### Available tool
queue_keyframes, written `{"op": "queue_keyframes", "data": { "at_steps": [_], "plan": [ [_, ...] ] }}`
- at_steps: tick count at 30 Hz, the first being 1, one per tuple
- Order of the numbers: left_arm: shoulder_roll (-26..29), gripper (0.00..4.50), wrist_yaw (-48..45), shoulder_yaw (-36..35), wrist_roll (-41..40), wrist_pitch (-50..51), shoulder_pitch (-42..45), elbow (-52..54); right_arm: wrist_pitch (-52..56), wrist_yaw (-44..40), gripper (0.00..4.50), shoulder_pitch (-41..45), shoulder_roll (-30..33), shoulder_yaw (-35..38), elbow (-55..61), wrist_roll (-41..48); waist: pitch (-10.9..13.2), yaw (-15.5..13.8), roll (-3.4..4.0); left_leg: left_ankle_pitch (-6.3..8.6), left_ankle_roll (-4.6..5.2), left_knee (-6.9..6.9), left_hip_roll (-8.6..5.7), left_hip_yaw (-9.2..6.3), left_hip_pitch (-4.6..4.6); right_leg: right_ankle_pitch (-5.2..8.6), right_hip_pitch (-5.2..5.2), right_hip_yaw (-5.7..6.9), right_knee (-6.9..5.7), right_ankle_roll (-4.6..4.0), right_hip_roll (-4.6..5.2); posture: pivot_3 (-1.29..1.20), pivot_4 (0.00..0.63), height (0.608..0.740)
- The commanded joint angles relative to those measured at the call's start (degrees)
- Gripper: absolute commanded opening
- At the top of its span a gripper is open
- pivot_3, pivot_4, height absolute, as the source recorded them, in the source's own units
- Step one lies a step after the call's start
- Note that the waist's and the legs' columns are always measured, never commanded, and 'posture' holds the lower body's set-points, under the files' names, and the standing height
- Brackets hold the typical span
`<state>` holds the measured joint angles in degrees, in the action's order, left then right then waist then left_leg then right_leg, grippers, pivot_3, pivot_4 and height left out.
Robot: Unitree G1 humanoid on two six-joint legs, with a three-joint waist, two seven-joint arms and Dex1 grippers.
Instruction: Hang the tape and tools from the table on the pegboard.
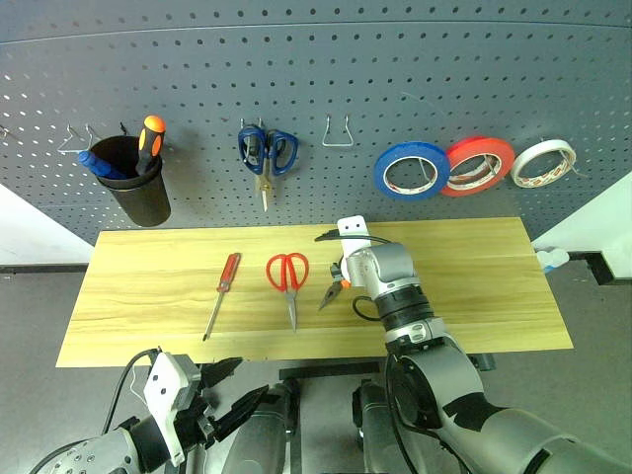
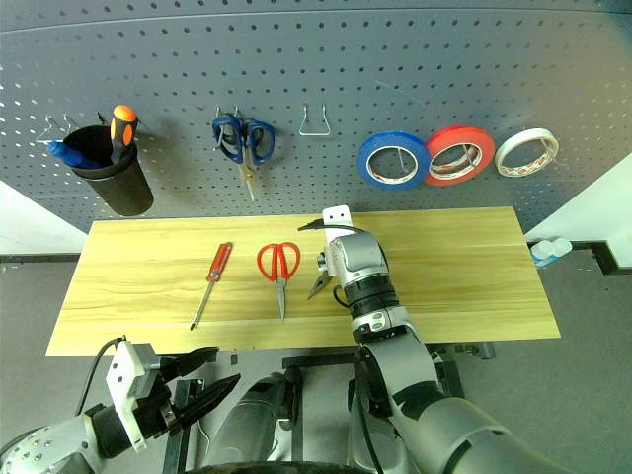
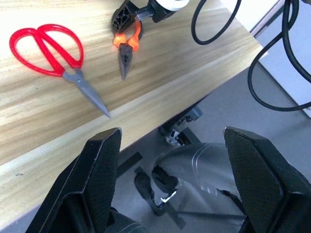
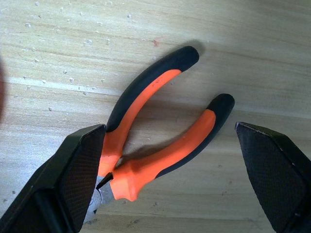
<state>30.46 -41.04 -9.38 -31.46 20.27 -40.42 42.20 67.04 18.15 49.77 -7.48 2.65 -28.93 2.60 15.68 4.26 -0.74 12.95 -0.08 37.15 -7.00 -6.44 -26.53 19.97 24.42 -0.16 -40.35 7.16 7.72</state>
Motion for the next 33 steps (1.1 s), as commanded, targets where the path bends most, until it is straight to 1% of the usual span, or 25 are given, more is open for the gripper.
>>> {"op": "queue_keyframes", "data": {
  "at_steps": [1,4,10,15,19,24,27,28,30,33],
  "plan": [
    [-0.29,3.51,-0.02,0.81,0.30,-1.15,-0.65,0.92,0.07,1.84,4.48,-0.78,-7.60,1.57,2.02,1.16,0.00,-0.02,0.00,0.00,0.00,0.00,0.00,0.00,0.00,0.00,0.00,0.00,0.00,0.00,0.00,-0.09,0.313,0.680],
    [-0.27,3.51,0.05,0.88,0.33,-1.12,-0.28,0.77,0.10,3.56,4.48,-0.47,-8.19,3.54,2.06,2.20,0.00,-0.04,0.00,0.00,0.00,0.01,0.00,0.00,0.00,0.00,0.00,0.00,-0.01,0.00,0.00,-0.09,0.313,0.680],
    [-0.29,3.51,0.03,0.97,0.42,-1.14,-0.34,0.79,0.54,9.06,4.48,0.82,-10.77,10.20,2.87,5.76,0.00,-0.01,0.00,0.00,0.00,0.03,0.00,0.01,0.00,0.00,-0.01,0.00,-0.03,0.00,0.00,-0.08,0.313,0.680],
    [-0.37,3.51,-0.10,1.58,0.90,-1.29,-0.21,0.57,0.56,9.61,4.48,3.60,-10.57,8.95,3.79,7.48,0.00,0.36,0.00,-0.01,0.01,0.03,0.00,0.04,0.00,0.00,0.01,-0.04,-0.10,0.00,0.00,-0.09,0.312,0.680],
    [-0.50,3.51,-0.04,1.92,0.98,-1.34,0.02,0.44,0.77,10.17,4.48,3.68,-10.44,8.98,3.51,8.31,0.00,1.10,0.00,-0.01,0.01,0.07,0.01,0.10,0.00,0.00,0.03,-0.12,-0.22,0.00,-0.01,-0.09,0.311,0.680],
    [-0.33,3.51,-0.13,1.92,0.91,-1.61,0.17,0.01,0.94,10.01,4.48,3.38,-9.91,8.11,3.63,8.51,0.00,1.29,0.00,-0.01,0.01,0.10,0.00,0.11,0.00,0.00,0.06,-0.13,-0.24,0.00,-0.01,-0.09,0.309,0.680],
    [-0.29,3.51,-0.35,2.29,1.10,-1.90,0.04,-0.15,1.09,9.09,4.48,3.03,-9.54,7.19,4.19,8.61,-0.01,1.48,-0.01,-0.02,0.01,0.10,0.01,0.17,0.00,0.00,0.08,-0.22,-0.39,0.00,-0.02,-0.08,0.297,0.680],
    [-0.29,3.51,-0.34,2.46,1.14,-1.92,0.07,-0.15,1.21,9.28,4.48,3.01,-9.72,7.70,4.53,8.90,-0.01,1.46,-0.01,-0.02,0.01,0.10,0.01,0.23,-0.01,0.01,0.08,-0.30,-0.52,-0.01,-0.02,-0.08,0.297,0.680],
    [-0.28,3.51,-0.18,2.67,1.13,-1.81,0.47,-0.18,1.84,11.43,4.48,3.53,-11.09,11.53,5.31,10.41,-0.01,1.38,-0.02,-0.04,-0.02,0.11,0.01,0.32,-0.01,0.04,0.14,-0.41,-0.71,-0.05,-0.01,-0.08,0.292,0.680],
    [-0.27,3.51,-0.09,2.99,1.16,-1.74,1.06,-0.33,1.94,14.09,4.48,5.14,-12.19,13.64,7.04,11.40,-0.01,1.35,-0.02,-0.07,-0.06,0.18,0.01,0.32,-0.01,0.04,0.16,-0.42,-0.78,-0.06,-0.02,-0.08,0.285,0.680]
  ]
}}
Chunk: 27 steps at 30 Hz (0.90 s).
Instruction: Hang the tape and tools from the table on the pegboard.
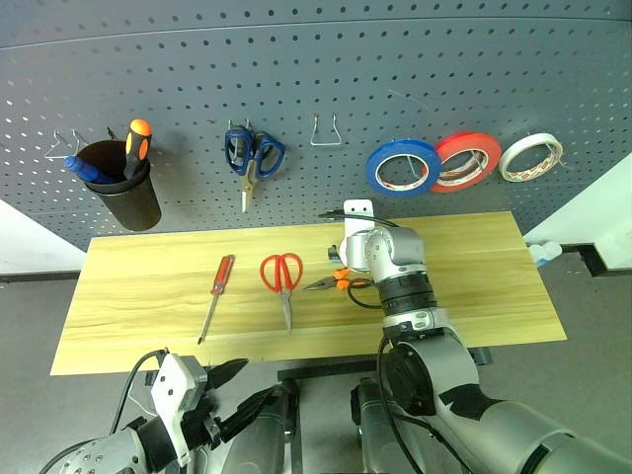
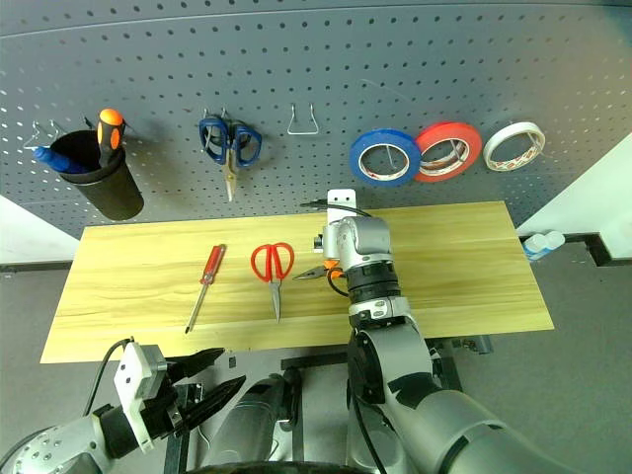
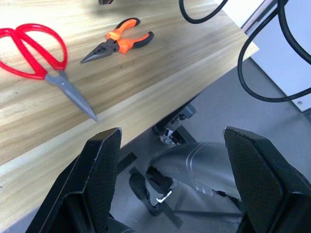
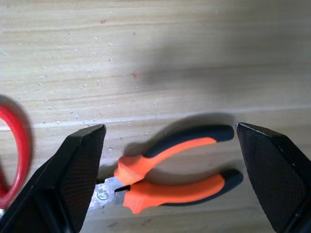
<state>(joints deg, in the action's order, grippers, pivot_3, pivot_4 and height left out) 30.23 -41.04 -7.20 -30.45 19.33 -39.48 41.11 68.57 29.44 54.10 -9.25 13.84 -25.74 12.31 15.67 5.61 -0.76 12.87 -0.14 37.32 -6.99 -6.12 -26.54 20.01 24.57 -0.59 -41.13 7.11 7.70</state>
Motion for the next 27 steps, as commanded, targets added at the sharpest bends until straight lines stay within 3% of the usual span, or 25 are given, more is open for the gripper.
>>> {"op": "queue_keyframes", "data": {
  "at_steps": [1,8,15,18,27],
  "plan": [
    [-0.04,3.51,-0.05,0.92,0.17,-0.77,0.32,0.69,0.37,3.30,4.48,1.45,-10.61,2.56,4.39,1.99,0.00,0.02,0.00,-0.01,0.00,0.03,0.00,0.00,0.00,0.00,0.01,-0.01,-0.03,0.00,0.00,-0.08,0.286,0.680],
    [0.00,3.51,0.05,1.27,0.24,-0.84,1.19,0.03,3.88,2.06,4.48,1.30,-10.45,-1.05,10.43,3.81,0.00,0.16,0.00,-0.02,-0.01,0.05,0.03,0.03,-0.03,0.00,0.10,-0.07,-0.12,0.00,-0.04,-0.09,0.291,0.680],
    [-0.05,3.51,0.14,1.40,0.27,-0.84,1.94,-0.43,15.90,-9.11,4.48,-10.21,-4.08,-15.03,25.59,8.14,0.00,0.31,0.00,-0.02,-0.01,0.04,0.06,0.05,-0.03,0.00,0.20,-0.11,-0.12,0.00,-0.05,-0.10,0.293,0.680],
    [-0.01,3.51,0.23,1.34,0.20,-0.82,2.13,-0.49,19.37,-12.10,4.48,-15.14,-1.04,-17.63,30.53,8.59,-0.10,-0.29,-0.16,-0.02,0.00,0.02,0.06,0.05,-0.03,0.00,0.30,-0.11,-0.08,0.00,-0.04,-0.10,0.293,0.680],
    [0.09,3.51,0.30,2.03,0.34,-0.67,3.12,-0.82,22.34,-12.84,4.48,-19.53,-2.88,-14.85,34.61,3.72,-0.06,0.16,-0.10,-0.03,-0.01,0.23,0.17,0.12,0.01,-0.02,0.30,-0.23,-0.24,-0.03,-0.11,-0.10,0.290,0.680]
  ]
}}
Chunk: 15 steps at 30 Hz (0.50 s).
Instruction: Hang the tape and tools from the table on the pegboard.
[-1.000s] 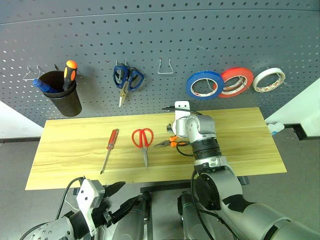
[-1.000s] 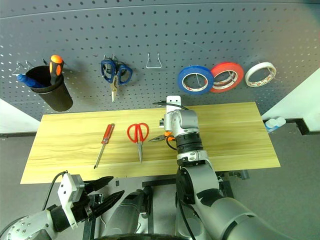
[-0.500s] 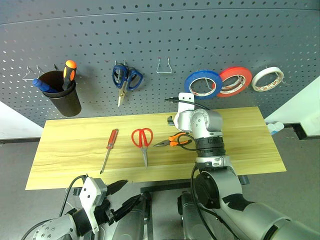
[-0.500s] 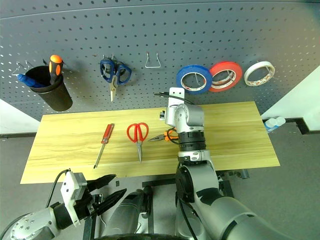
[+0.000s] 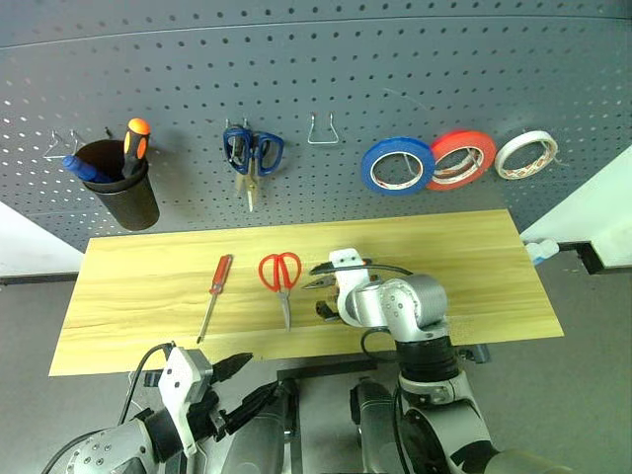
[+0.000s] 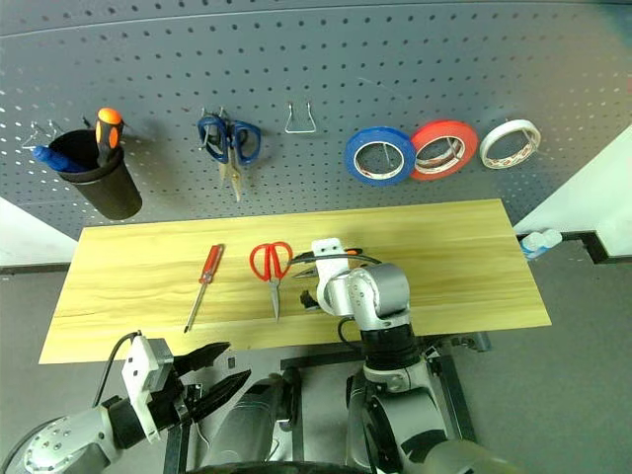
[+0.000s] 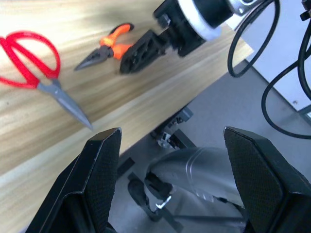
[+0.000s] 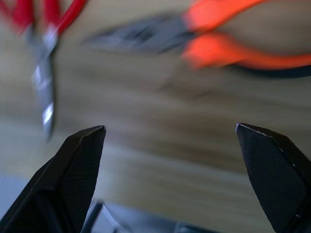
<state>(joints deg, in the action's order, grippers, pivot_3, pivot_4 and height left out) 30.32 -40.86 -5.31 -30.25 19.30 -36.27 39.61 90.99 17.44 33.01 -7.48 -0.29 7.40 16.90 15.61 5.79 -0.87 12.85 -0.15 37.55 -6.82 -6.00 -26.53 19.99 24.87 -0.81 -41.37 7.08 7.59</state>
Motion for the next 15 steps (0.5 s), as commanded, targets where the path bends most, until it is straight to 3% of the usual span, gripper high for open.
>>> {"op": "queue_keyframes", "data": {
  "at_steps": [1,15],
  "plan": [
    [0.03,3.51,0.06,0.14,0.08,-0.64,0.02,0.59,-0.21,-1.08,4.48,1.80,-4.81,-0.65,1.26,-1.21,0.01,-0.11,0.01,0.00,0.00,-0.02,0.01,0.00,0.00,0.00,0.02,0.00,0.00,-0.01,-0.01,-0.10,0.290,0.680],
    [0.24,3.51,-0.42,0.61,0.43,-0.63,1.15,-0.37,-0.18,1.04,4.48,5.47,-13.85,6.18,0.72,-5.88,0.00,-0.12,0.01,0.00,0.01,-0.08,-0.02,0.02,-0.06,-0.01,0.03,0.01,0.13,0.01,0.00,-0.10,0.286,0.680]
  ]
}}
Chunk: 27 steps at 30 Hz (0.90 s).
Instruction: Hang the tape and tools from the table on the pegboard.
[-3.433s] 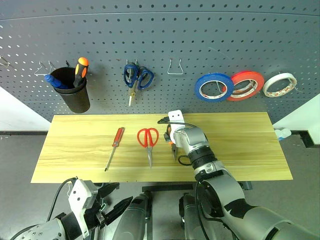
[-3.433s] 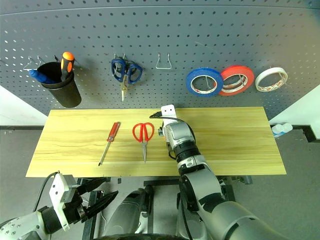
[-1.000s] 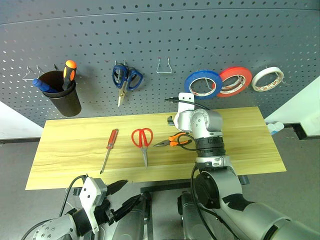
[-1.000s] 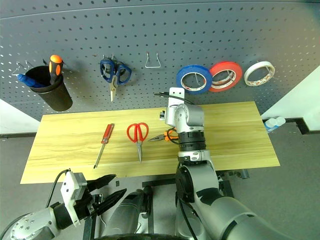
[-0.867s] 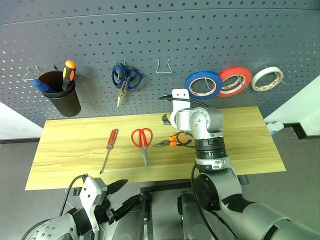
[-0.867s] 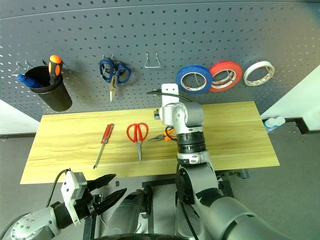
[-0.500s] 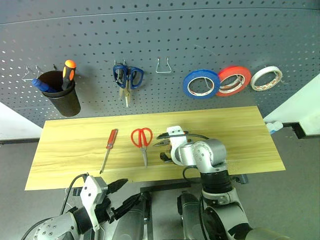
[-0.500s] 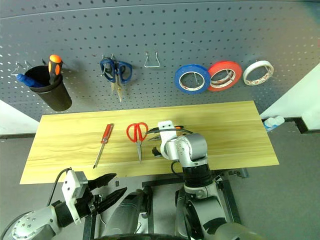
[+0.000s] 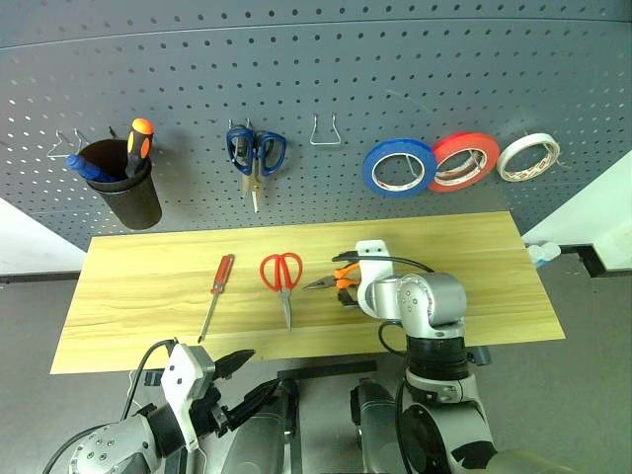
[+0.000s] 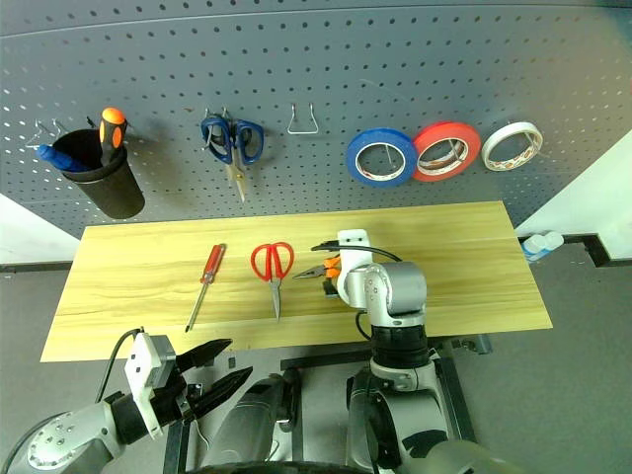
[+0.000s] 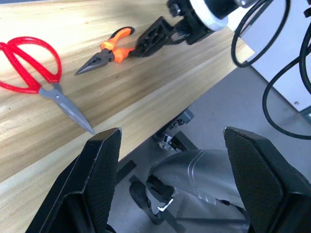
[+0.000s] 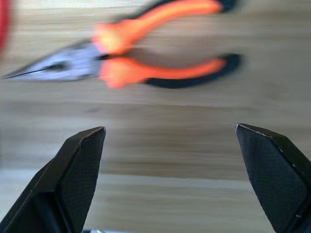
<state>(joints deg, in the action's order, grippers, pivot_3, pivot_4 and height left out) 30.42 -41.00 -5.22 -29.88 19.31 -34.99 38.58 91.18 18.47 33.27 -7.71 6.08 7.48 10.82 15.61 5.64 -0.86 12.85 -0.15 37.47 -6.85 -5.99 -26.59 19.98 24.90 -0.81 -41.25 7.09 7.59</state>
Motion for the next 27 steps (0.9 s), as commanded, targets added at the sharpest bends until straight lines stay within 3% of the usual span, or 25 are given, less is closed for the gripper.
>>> {"op": "queue_keyframes", "data": {
  "at_steps": [1,27],
  "plan": [
    [0.15,3.51,-0.28,0.56,0.05,-0.62,-0.09,0.66,-0.51,-0.02,4.48,5.24,-13.86,-0.38,0.46,0.25,0.00,0.02,0.00,0.00,0.00,-0.02,0.00,0.00,0.00,0.00,0.01,0.00,-0.01,0.00,0.00,-0.10,0.286,0.680],
    [1.35,3.51,-0.34,-0.22,-0.73,0.03,-0.74,1.81,-12.55,2.11,4.48,5.88,-9.16,-1.62,-11.63,-0.37,0.00,-0.04,0.00,0.00,0.00,-0.01,0.01,0.04,0.00,0.00,-0.02,-0.01,-0.01,0.00,0.00,-0.08,0.300,0.680]
  ]
}}
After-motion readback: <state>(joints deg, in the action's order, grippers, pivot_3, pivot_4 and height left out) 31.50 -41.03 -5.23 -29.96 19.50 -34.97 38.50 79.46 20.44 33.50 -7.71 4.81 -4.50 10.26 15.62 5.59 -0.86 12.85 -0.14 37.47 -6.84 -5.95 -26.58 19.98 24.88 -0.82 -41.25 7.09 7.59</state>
